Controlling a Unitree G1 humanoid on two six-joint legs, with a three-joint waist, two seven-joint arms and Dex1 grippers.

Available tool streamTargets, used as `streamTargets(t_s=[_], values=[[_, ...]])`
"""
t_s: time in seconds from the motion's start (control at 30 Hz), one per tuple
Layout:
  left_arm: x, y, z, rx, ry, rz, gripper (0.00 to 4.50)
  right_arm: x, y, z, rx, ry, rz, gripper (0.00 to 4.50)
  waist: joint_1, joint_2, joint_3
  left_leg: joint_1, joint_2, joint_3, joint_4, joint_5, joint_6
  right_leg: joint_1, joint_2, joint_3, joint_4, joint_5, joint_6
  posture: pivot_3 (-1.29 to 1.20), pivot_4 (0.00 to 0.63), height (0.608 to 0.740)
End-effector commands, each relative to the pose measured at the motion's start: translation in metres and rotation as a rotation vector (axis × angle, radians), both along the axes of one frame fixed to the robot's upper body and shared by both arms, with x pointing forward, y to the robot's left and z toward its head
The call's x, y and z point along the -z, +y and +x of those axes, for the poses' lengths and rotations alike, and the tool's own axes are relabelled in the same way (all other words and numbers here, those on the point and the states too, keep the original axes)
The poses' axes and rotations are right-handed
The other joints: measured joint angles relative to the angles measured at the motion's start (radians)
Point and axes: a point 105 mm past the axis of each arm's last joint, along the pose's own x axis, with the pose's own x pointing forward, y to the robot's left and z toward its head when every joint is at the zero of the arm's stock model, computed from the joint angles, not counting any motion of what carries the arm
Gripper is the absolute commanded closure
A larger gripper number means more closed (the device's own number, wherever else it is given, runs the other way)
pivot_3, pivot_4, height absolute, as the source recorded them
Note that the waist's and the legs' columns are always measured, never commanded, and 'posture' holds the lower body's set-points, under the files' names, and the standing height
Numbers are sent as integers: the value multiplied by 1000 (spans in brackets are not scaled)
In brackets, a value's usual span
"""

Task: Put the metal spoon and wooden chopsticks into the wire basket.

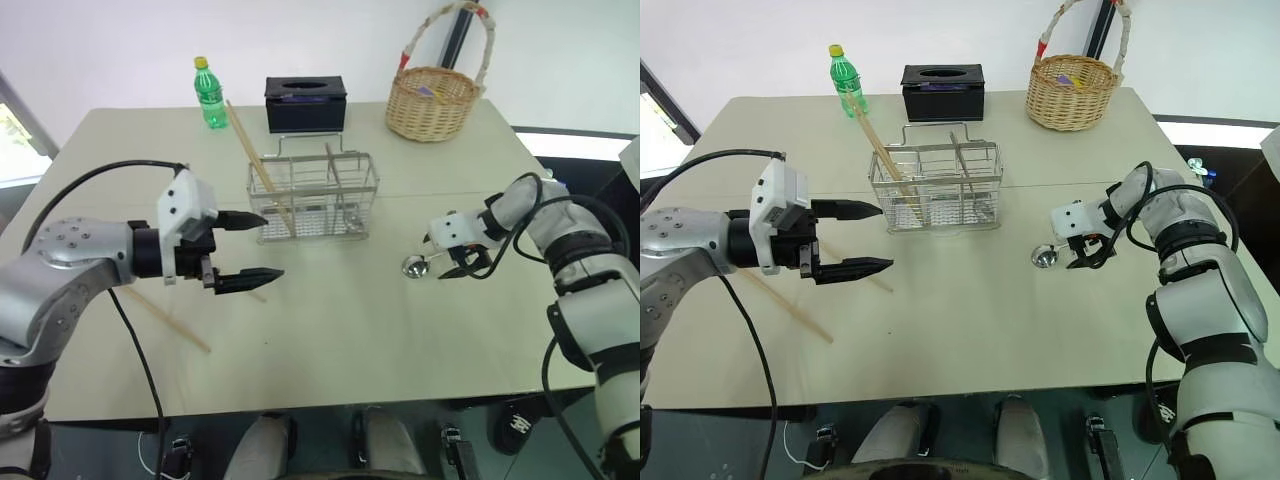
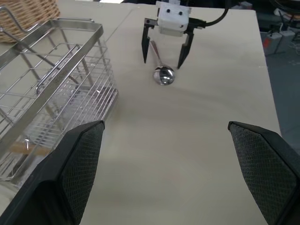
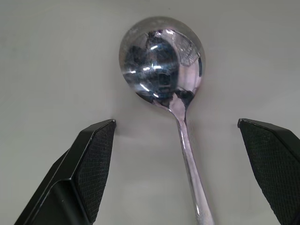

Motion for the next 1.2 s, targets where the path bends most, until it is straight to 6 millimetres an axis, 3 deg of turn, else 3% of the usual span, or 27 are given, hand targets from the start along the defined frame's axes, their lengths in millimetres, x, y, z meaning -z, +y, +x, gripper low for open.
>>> streamTargets(t_s=[0.03,0.27,0.47,0.6,0.77,0.97,1.1,1.2], values=[[-13,0,-2,-13,-57,-19,0,1,-2,5,13,-30,-24,1044,-1,-1,0,3,0,0,0,0,0,2,0,0,2,-1,-1,0,150,661],[-19,-2,-2,-23,-67,-41,0,4,4,2,-3,0,2,4478,-5,-1,1,8,0,0,-1,0,0,5,1,1,3,-1,-2,0,150,661],[-21,-1,3,-31,-65,-47,0,3,7,0,-24,-4,29,4478,-5,0,1,8,1,0,-2,0,0,5,1,1,3,-1,-2,0,150,661],[-23,1,7,-37,-73,-44,0,-14,25,-2,-117,-29,156,4478,-5,0,1,8,1,0,-2,0,0,5,2,1,3,-1,-2,0,150,661],[-34,8,14,-60,-96,-66,0,-77,66,-30,-267,-38,573,4478,-3,3,4,7,1,0,-2,0,0,5,2,1,2,0,0,0,150,661],[-43,14,22,-80,-125,-84,0,-161,85,-59,-180,-71,969,4478,8,3,4,3,0,-1,-2,-1,1,2,0,1,2,0,0,0,150,661],[-45,15,26,-85,-136,-93,0,-211,98,-52,-85,-140,1247,4478,4,2,3,2,1,-1,-2,-1,1,0,-1,2,2,-1,-2,0,150,661],[-45,14,28,-84,-139,-98,0,-235,107,-38,17,-179,1409,4478,1,2,3,2,1,-1,-3,-1,1,-2,-1,3,2,-1,-3,0,150,661]])
